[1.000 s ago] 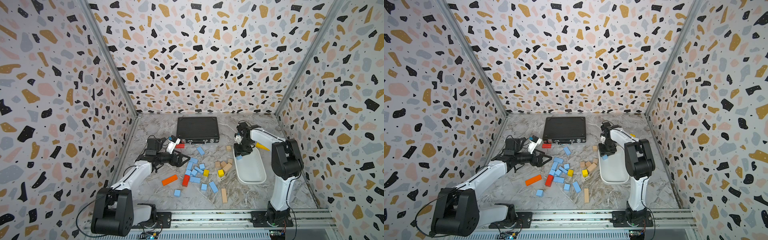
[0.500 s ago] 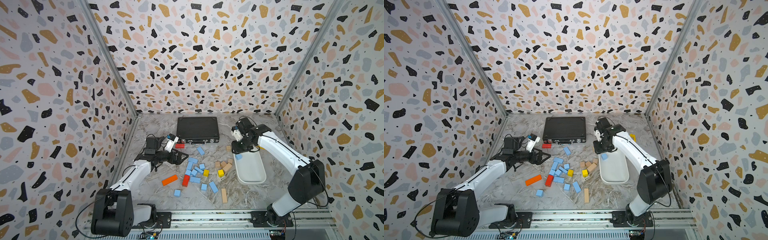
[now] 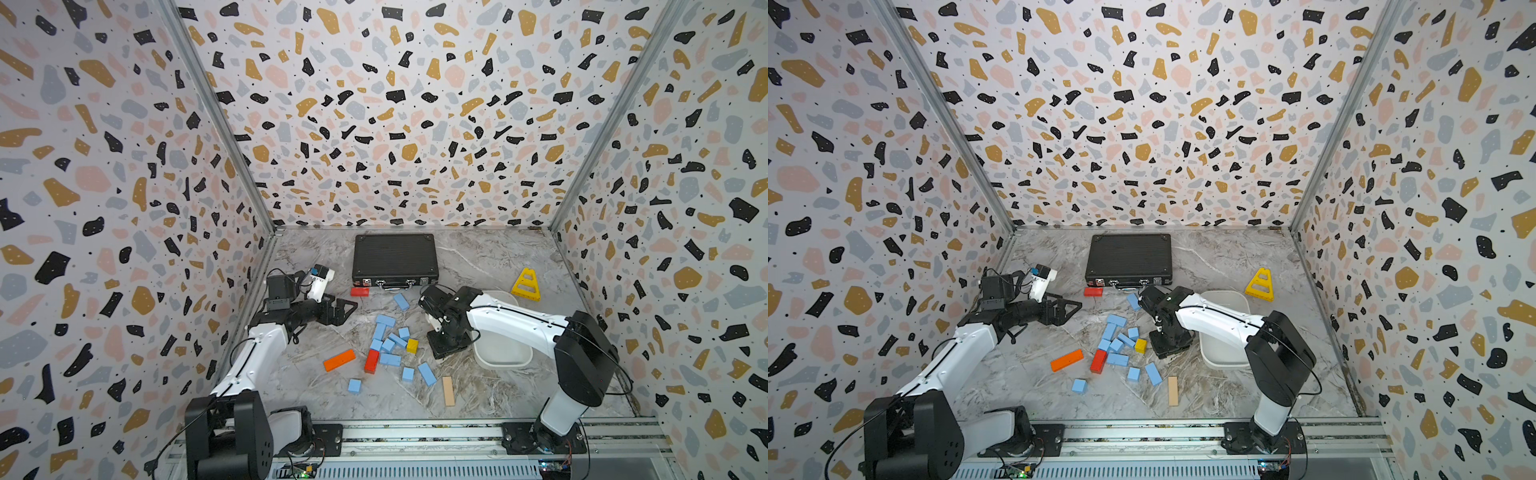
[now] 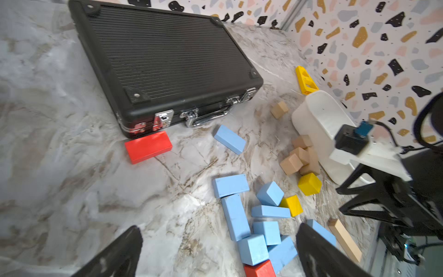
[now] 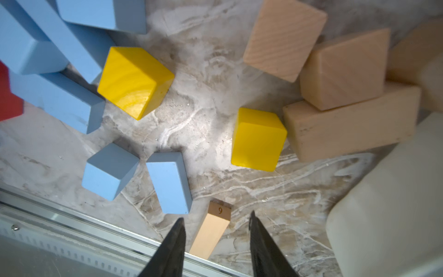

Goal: Pick out the blue building blocks
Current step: Pick up the building block from the center of the board.

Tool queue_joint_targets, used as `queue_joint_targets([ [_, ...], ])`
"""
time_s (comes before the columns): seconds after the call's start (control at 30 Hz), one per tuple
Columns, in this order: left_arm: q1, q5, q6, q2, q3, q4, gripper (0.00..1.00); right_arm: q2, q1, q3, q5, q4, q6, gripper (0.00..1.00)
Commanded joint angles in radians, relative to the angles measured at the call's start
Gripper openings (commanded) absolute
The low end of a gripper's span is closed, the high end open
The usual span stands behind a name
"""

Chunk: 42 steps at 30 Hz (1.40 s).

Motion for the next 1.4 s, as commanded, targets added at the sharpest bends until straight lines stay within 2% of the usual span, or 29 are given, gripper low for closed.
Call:
queue_joint_targets([
  [0.0, -0.001, 0.155, 0.078, -0.012, 0.012, -0.035, 1.0, 0.013, 0.03, 0.024, -0.01, 0.011, 0.041, 0.46],
  [0.13, -0.001, 0.2, 0.083, -0.015, 0.004, -0.03, 1.0, 0.045, 0.071, 0.022, -0.003, 0.027, 0.057, 0.46],
  [0.4, -0.001, 0.026, 0.048, -0.018, 0.005, -0.003, 1.0, 0.095, 0.139, 0.033, 0.016, 0.046, 0.078, 0.47],
  [0.83, -0.002, 0.051, 0.017, -0.013, -0.001, 0.016, 1.0, 0.157, 0.152, 0.052, 0.056, 0.045, 0.051, 0.46],
  [0.93, -0.001, 0.053, 0.016, -0.013, -0.002, 0.016, 1.0, 0.169, 0.152, 0.062, 0.064, 0.052, 0.044, 0.42],
  [1.1, -0.001, 0.058, 0.008, -0.009, -0.007, 0.024, 1.0, 0.175, 0.152, 0.076, 0.081, 0.049, 0.04, 0.3],
  [1.2, -0.005, 0.076, -0.011, -0.002, -0.011, 0.039, 1.0, 0.142, 0.152, 0.098, 0.102, 0.032, 0.029, 0.29],
  [1.27, -0.026, 0.08, -0.014, 0.002, -0.012, 0.043, 1.0, 0.107, 0.149, 0.119, 0.113, 0.014, 0.018, 0.29],
  [1.37, -0.109, 0.076, 0.017, 0.008, -0.008, 0.031, 1.0, 0.043, 0.101, 0.15, 0.114, -0.018, -0.014, 0.28],
])
